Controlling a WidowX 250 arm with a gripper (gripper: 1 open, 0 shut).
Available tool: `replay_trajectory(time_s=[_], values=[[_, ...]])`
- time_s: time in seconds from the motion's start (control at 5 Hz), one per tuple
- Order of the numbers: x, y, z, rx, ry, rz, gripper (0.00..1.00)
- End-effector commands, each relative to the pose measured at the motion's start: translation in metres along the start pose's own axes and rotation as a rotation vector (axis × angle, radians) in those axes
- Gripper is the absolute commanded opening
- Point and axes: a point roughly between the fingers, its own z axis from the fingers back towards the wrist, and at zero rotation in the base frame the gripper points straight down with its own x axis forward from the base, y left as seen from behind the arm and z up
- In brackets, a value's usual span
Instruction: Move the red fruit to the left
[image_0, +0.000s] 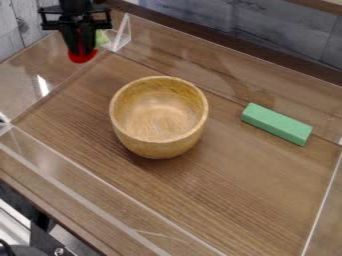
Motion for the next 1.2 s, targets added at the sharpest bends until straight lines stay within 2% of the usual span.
replay_trajectory(time_s=[0.0,0.2,0.4,0.8,1.0], values=[[0.01,0.002,0.023,0.003,-0.061,-0.031,0.0],[0.005,0.005,0.007,-0.006,-0.049,0.012,1.0],[-0.002,0.005,-0.007,-0.02,-0.038,0.05,1.0],[0.003,0.007,0.041,-0.101,-0.05,0.144,1.0],[-0.003,-0.011,0.058,-0.126,-0.05,0.116,1.0]])
